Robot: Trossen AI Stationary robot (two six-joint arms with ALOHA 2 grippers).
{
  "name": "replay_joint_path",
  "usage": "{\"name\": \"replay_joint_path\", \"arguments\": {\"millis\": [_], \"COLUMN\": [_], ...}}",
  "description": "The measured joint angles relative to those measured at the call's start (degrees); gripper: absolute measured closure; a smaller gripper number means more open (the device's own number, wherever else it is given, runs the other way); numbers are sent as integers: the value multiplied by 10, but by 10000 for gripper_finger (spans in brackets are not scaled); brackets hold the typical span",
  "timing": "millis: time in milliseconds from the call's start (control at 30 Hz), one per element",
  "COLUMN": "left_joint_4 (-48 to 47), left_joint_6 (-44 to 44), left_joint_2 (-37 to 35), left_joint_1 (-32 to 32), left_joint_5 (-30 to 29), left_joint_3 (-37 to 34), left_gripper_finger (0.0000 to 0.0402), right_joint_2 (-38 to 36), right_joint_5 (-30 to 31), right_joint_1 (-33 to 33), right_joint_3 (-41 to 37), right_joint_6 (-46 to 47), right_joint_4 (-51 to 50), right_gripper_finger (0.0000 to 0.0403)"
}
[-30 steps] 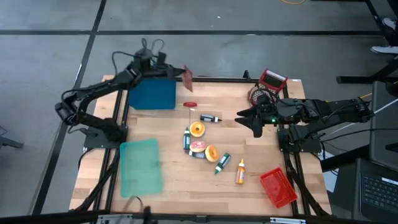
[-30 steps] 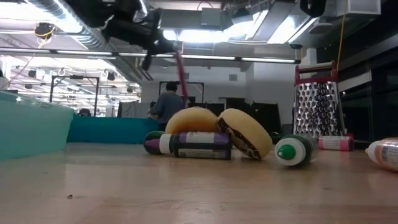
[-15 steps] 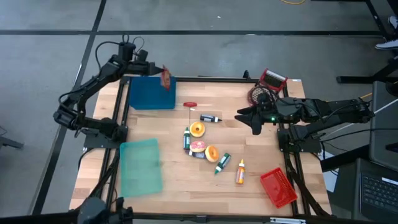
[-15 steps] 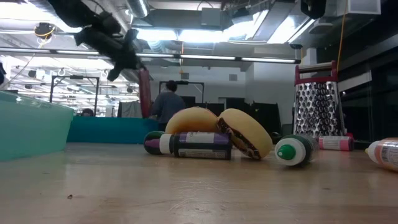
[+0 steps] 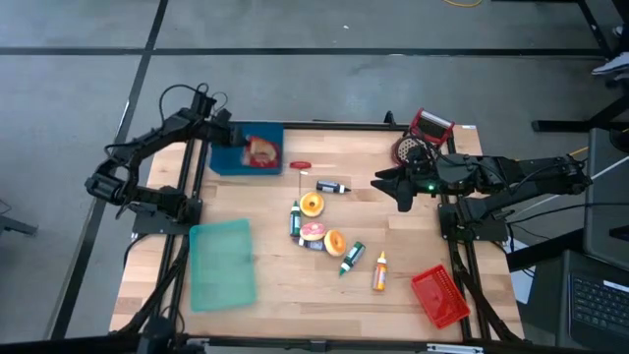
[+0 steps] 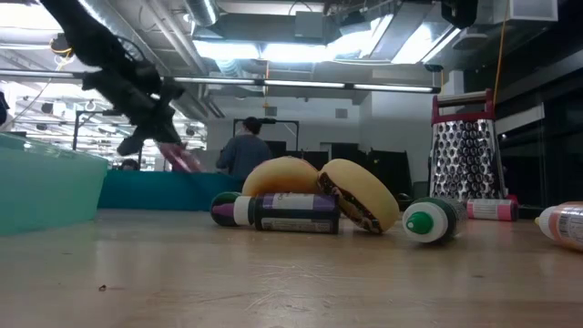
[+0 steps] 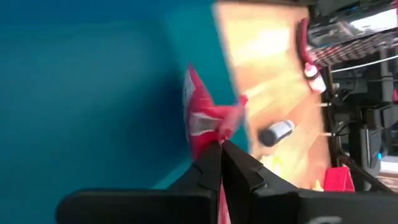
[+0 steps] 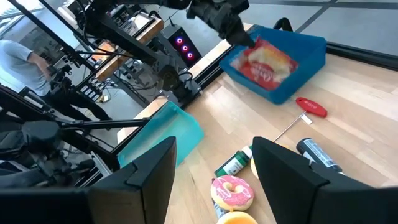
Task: Pick & Place Food Item
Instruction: Put the red popcorn bag into the blue bin, then put the black donut into the red bin
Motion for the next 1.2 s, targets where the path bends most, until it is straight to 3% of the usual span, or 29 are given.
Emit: {"name": "replay_joint_path", "arguments": {"millis": [233,767,900,967,1100,1200], "left_joint_4": [13,211,443,630,950,1001], "left_joint_6": [-14,-144,-304,-423,-588,-560], "left_joint_2": [0,-1,-1,-1,-1,-1], "left_joint_1": [0,0,-29,-59,-141,-209], "left_joint_5": [3,59,142,130,-48,-130], "left_joint_3": [-9,-7,-7,-7,-2,33], "left_gripper_finger": [361,221,209,212,225,225], "right_joint_2": [0,0,0,0,0,0], "right_joint_5": [0,-1,-1,13,54,86], "right_joint_1": [0,0,0,0,0,0], "right_joint_3": [0,0,0,0,0,0], "right_joint_6": [0,9,-14,-33,-80,-95], "right_joint_4": [0,7,34,53,118,163], "right_gripper_finger": [186,186,186,186,186,186]}}
